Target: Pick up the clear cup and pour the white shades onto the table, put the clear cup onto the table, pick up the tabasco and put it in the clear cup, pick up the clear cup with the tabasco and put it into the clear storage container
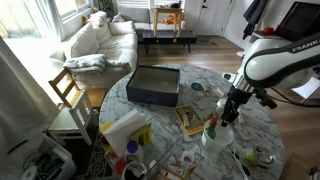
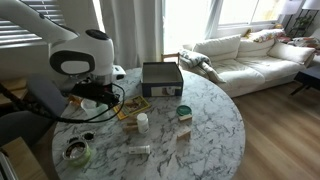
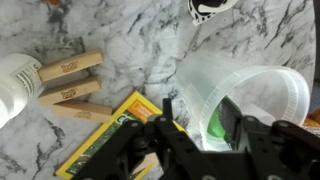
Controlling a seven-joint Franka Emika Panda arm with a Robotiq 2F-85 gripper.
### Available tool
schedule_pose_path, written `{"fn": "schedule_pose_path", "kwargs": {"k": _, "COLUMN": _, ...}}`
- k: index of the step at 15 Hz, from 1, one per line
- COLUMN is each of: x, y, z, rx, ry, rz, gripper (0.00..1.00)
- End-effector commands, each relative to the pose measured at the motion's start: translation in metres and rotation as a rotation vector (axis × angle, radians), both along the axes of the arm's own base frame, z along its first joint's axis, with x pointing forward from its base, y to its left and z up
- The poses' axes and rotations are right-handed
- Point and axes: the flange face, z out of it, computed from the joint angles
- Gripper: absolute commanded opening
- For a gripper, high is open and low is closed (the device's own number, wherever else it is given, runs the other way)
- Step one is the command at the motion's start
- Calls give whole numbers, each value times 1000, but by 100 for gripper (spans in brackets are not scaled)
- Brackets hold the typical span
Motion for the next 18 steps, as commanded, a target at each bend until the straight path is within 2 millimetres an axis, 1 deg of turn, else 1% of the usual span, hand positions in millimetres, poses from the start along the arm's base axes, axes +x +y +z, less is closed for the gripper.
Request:
{"fn": "schedule_pose_path", "kwargs": {"k": 1, "x": -1, "y": -1, "z": -11, "rx": -1, "ry": -35, "rz": -28, "gripper": 22}}
{"fn": "schedule_pose_path", "kwargs": {"k": 2, "x": 0, "y": -2, "z": -13, "rx": -14, "ry": -55, "rz": -36, "gripper": 53}}
{"fn": "schedule_pose_path", "kwargs": {"k": 3, "x": 0, "y": -1, "z": -14, "rx": -12, "ry": -61, "rz": -40, "gripper": 61}}
{"fn": "schedule_pose_path", "kwargs": {"k": 4, "x": 0, "y": 0, "z": -15, "rx": -10, "ry": -66, "rz": -44, "gripper": 43}}
{"fn": "schedule_pose_path", "kwargs": {"k": 5, "x": 0, "y": 1, "z": -16, "rx": -6, "ry": -68, "rz": -47, "gripper": 16}}
{"fn": "schedule_pose_path", "kwargs": {"k": 6, "x": -1, "y": 2, "z": -16, "rx": 1, "ry": -69, "rz": -50, "gripper": 18}}
{"fn": "schedule_pose_path", "kwargs": {"k": 7, "x": 0, "y": 3, "z": -14, "rx": 15, "ry": -65, "rz": -50, "gripper": 16}}
{"fn": "schedule_pose_path", "kwargs": {"k": 8, "x": 0, "y": 4, "z": -13, "rx": 24, "ry": -59, "rz": -51, "gripper": 7}}
{"fn": "schedule_pose_path", "kwargs": {"k": 9, "x": 1, "y": 6, "z": -10, "rx": 30, "ry": -60, "rz": -46, "gripper": 0}}
{"fn": "schedule_pose_path", "kwargs": {"k": 13, "x": 4, "y": 9, "z": 6, "rx": 40, "ry": -40, "rz": -13, "gripper": 1}}
{"fn": "schedule_pose_path", "kwargs": {"k": 16, "x": 9, "y": 7, "z": 26, "rx": 74, "ry": -2, "rz": 26, "gripper": 1}}
{"fn": "schedule_pose_path", "kwargs": {"k": 18, "x": 19, "y": 4, "z": 45, "rx": 114, "ry": 17, "rz": 63, "gripper": 1}}
